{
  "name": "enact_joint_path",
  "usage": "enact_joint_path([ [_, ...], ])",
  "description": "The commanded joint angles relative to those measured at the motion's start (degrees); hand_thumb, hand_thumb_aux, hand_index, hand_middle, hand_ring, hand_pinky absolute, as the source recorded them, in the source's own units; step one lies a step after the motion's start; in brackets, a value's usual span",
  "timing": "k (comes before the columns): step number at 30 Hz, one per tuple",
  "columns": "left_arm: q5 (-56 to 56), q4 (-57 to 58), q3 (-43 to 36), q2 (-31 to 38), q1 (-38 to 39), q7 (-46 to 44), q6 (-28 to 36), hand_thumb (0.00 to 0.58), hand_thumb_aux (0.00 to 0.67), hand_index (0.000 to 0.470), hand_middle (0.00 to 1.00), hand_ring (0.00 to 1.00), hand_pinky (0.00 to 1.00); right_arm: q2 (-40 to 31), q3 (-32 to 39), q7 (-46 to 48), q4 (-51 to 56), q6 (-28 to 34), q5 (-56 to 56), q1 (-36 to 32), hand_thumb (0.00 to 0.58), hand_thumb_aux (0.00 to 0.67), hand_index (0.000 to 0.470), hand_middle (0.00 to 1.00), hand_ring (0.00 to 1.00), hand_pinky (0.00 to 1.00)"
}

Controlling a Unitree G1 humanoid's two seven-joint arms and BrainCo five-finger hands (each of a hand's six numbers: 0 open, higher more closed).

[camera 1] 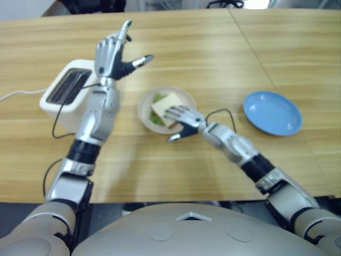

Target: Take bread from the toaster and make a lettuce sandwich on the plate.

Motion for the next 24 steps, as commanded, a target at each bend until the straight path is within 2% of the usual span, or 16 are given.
enact_joint_path([
  [1, -4.95, 0.37, 0.17, -0.40, 2.09, -5.21, -1.99, 0.000, 0.000, 0.000, 0.00, 0.00, 0.00, -2.43, 2.55, 3.40, 3.91, -1.23, 0.43, 4.46, 0.000, 0.000, 0.000, 0.00, 0.00, 0.00],
  [2, -7.52, 0.94, 0.54, -0.84, 2.74, -6.71, -3.00, 0.472, 0.381, 0.262, 0.20, 0.20, 0.20, -2.54, 1.48, 1.42, 2.50, -1.84, 1.09, 4.48, 0.000, 0.000, 0.000, 0.00, 0.00, 0.00],
  [3, -10.17, 1.56, 0.85, -1.10, 3.58, -8.27, -4.34, 0.580, 0.670, 0.460, 1.00, 1.00, 1.00, -2.49, -0.20, -1.69, 0.39, -3.03, 2.30, 4.64, 0.071, 0.042, 0.029, 0.00, 0.00, 0.00],
  [4, -12.39, 2.14, 0.78, -1.12, 4.49, -10.22, -5.46, 0.580, 0.670, 0.460, 1.00, 1.00, 1.00, -2.27, -2.72, -4.64, -2.82, -4.19, 4.56, 5.39, 0.485, 0.399, 0.274, 0.60, 0.60, 0.60],
  [5, -14.05, 2.45, 0.65, -1.07, 5.48, -11.75, -6.43, 0.580, 0.670, 0.460, 1.00, 1.00, 1.00, -2.61, -5.01, -6.22, -6.92, -5.28, 6.56, 6.48, 0.580, 0.670, 0.460, 1.00, 1.00, 1.00],
  [10, -21.45, -6.16, 3.47, 2.08, 10.05, -20.54, -7.73, 0.580, 0.670, 0.460, 1.00, 1.00, 1.00, -5.69, -17.92, -8.48, -28.73, -7.04, 15.58, 16.11, 0.580, 0.670, 0.460, 1.00, 1.00, 1.00],
  [14, -22.31, -14.58, 7.07, 8.18, 12.17, -27.87, -4.36, 0.580, 0.670, 0.460, 1.00, 1.00, 1.00, -8.49, -24.98, -5.65, -36.39, -5.55, 18.58, 24.53, 0.580, 0.670, 0.460, 1.00, 1.00, 1.00],
  [19, -24.88, -22.60, 9.24, 14.04, 19.07, -37.74, 0.28, 0.580, 0.670, 0.460, 1.00, 1.00, 1.00, -11.36, -22.39, 2.10, -32.48, -5.91, 19.43, 30.43, 0.580, 0.670, 0.460, 1.00, 1.00, 1.00],
  [24, -19.71, -18.28, 0.20, 16.58, 23.08, -45.43, 1.96, 0.580, 0.670, 0.460, 1.00, 1.00, 1.00, -10.43, -16.83, 7.48, -22.11, -4.74, 17.21, 29.56, 0.580, 0.670, 0.460, 1.00, 1.00, 1.00],
])
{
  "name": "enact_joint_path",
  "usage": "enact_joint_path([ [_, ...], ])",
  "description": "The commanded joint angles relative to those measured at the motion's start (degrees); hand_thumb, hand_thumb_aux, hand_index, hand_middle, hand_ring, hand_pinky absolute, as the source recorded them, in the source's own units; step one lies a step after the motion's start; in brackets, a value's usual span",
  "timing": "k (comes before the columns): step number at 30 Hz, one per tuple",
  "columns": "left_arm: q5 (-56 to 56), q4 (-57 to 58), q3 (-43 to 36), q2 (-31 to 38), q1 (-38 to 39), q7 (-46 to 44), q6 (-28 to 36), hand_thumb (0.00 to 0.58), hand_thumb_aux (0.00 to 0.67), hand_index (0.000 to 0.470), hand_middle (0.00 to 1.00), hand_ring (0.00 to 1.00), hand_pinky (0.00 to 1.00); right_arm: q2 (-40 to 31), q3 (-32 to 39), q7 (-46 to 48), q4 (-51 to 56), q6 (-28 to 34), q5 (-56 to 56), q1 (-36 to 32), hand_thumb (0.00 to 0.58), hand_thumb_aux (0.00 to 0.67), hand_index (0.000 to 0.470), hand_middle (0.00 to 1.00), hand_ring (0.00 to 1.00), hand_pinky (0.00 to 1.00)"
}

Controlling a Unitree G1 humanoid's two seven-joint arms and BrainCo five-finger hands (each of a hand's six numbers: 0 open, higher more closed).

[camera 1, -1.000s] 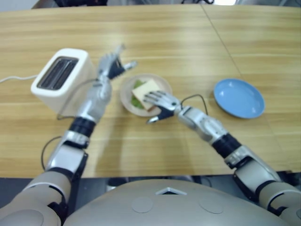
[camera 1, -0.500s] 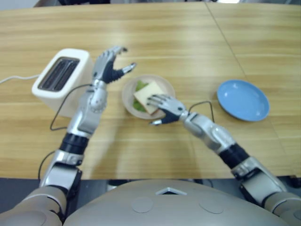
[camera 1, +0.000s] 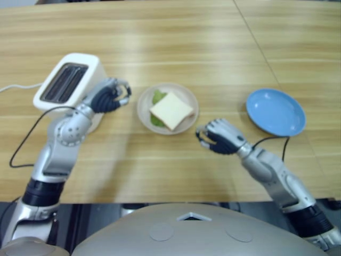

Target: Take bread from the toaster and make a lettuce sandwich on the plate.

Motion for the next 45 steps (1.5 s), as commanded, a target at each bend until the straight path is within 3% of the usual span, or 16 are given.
enact_joint_path([
  [1, 4.69, 5.87, -8.95, 0.56, 1.70, -6.05, 1.28, 0.580, 0.670, 0.460, 1.00, 1.00, 1.00, 1.15, 4.26, 3.22, 8.38, 0.99, -2.49, -2.72, 0.580, 0.670, 0.460, 1.00, 1.00, 1.00],
  [6, 10.22, 14.62, -17.30, -2.31, 0.50, -7.90, 2.90, 0.580, 0.670, 0.460, 1.00, 1.00, 1.00, 3.62, 8.34, 1.56, 18.25, 0.73, -6.34, -10.09, 0.580, 0.670, 0.460, 1.00, 1.00, 1.00],
  [11, 13.18, 23.48, -20.32, -7.07, -4.22, -6.69, 6.11, 0.580, 0.670, 0.460, 1.00, 1.00, 1.00, 5.81, 10.59, -1.17, 26.66, 0.24, -8.04, -17.74, 0.580, 0.670, 0.460, 1.00, 1.00, 1.00],
  [18, 14.48, 34.28, -19.22, -13.11, -13.35, -0.26, 9.01, 0.580, 0.670, 0.460, 1.00, 1.00, 1.00, 10.75, 13.84, -6.69, 43.29, -1.67, -8.91, -30.06, 0.580, 0.670, 0.460, 1.00, 1.00, 1.00],
  [26, 13.62, 48.14, -16.72, -17.40, -23.74, 11.76, 6.95, 0.580, 0.670, 0.460, 1.00, 1.00, 1.00, 15.40, 17.89, -16.21, 63.19, -3.51, -11.18, -41.87, 0.579, 0.649, 0.446, 1.00, 1.00, 1.00],
  [27, 13.76, 48.32, -16.65, -17.43, -23.79, 12.55, 7.25, 0.216, 0.139, 0.096, 1.00, 1.00, 1.00, 15.34, 18.38, -17.42, 64.10, -3.50, -11.56, -42.53, 0.385, 0.281, 0.193, 0.07, 0.07, 0.07],
  [28, 13.33, 48.00, -16.07, -17.51, -23.64, 13.20, 7.55, 0.216, 0.139, 0.096, 1.00, 1.00, 1.00, 15.16, 18.26, -18.20, 64.56, -3.96, -11.10, -42.80, 0.385, 0.281, 0.193, 0.07, 0.07, 0.07],
  [29, 12.55, 46.74, -14.97, -17.50, -23.11, 13.97, 7.77, 0.000, 0.000, 0.000, 1.00, 1.00, 1.00, 14.56, 17.78, -18.36, 63.96, -4.70, -10.17, -42.51, 0.000, 0.000, 0.000, 0.00, 0.00, 0.00],
  [30, 11.96, 45.81, -14.18, -17.49, -22.73, 14.47, 7.86, 0.000, 0.000, 0.000, 0.37, 0.37, 0.37, 14.15, 17.42, -18.42, 63.53, -5.29, -9.43, -42.27, 0.000, 0.000, 0.000, 0.00, 0.00, 0.00],
  [31, 10.57, 44.48, -12.43, -17.79, -22.18, 15.66, 7.50, 0.000, 0.000, 0.000, 0.37, 0.37, 0.37, 13.40, 16.47, -18.73, 62.18, -6.14, -8.26, -41.54, 0.000, 0.000, 0.000, 0.00, 0.00, 0.00],
  [32, 8.42, 43.28, -10.28, -18.41, -21.62, 16.90, 6.28, 0.000, 0.000, 0.000, 0.00, 0.00, 0.00, 12.38, 14.68, -18.89, 59.61, -7.38, -6.06, -39.98, 0.000, 0.000, 0.000, 0.00, 0.00, 0.00],
  [37, -2.17, 33.56, 0.48, -22.20, -16.26, 25.32, -4.74, 0.000, 0.000, 0.000, 0.00, 0.00, 0.00, 9.22, 1.38, -16.56, 38.48, -11.26, 11.90, -27.14, 0.000, 0.000, 0.000, 0.00, 0.00, 0.00],
  [40, -12.57, 32.81, 6.22, -27.44, -14.66, 25.14, -10.42, 0.000, 0.000, 0.000, 0.00, 0.00, 0.00, 12.58, -4.16, -14.05, 31.08, -10.51, 23.31, -22.62, 0.000, 0.000, 0.000, 0.00, 0.00, 0.00],
  [45, -16.96, 39.86, 9.09, -30.69, -16.89, 26.22, -16.74, 0.000, 0.000, 0.000, 0.00, 0.00, 0.00, 19.89, -9.88, -9.40, 27.35, -7.51, 36.49, -20.51, 0.000, 0.000, 0.000, 0.00, 0.00, 0.00],
])
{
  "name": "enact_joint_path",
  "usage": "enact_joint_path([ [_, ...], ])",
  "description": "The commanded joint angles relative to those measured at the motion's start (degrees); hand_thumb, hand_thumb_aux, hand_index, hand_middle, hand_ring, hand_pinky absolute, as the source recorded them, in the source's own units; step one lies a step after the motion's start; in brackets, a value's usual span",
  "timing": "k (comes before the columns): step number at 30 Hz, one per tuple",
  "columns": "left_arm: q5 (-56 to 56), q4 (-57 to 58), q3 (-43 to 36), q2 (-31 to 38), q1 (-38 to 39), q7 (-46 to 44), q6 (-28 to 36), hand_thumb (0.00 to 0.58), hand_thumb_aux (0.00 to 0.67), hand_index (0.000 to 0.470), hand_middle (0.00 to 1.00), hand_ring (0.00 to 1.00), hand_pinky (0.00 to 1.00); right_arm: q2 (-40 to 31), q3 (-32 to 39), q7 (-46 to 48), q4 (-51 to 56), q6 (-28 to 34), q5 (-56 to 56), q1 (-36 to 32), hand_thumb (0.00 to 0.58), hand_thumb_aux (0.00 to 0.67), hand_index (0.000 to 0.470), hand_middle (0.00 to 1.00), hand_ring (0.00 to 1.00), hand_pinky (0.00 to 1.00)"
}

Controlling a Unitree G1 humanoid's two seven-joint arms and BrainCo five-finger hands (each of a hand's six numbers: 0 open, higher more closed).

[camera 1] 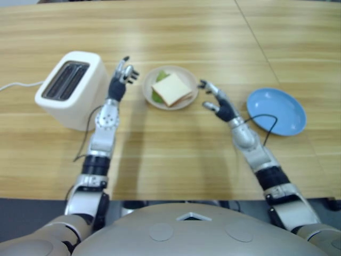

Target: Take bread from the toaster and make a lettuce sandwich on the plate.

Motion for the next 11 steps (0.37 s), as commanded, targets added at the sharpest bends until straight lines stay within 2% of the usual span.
enact_joint_path([
  [1, -2.60, 5.04, 1.38, -0.82, -1.36, -0.10, -2.42, 0.000, 0.000, 0.000, 0.00, 0.00, 0.00, 3.10, -3.37, 2.97, -0.38, 2.74, 7.61, 0.61, 0.000, 0.000, 0.000, 0.00, 0.00, 0.00],
  [11, -6.77, 11.12, 1.43, -2.93, -3.02, -3.96, -8.04, 0.000, 0.000, 0.000, 0.00, 0.00, 0.00, 9.77, -10.39, 8.41, 1.61, 4.67, 18.53, -0.43, 0.000, 0.000, 0.000, 0.00, 0.00, 0.00],
])
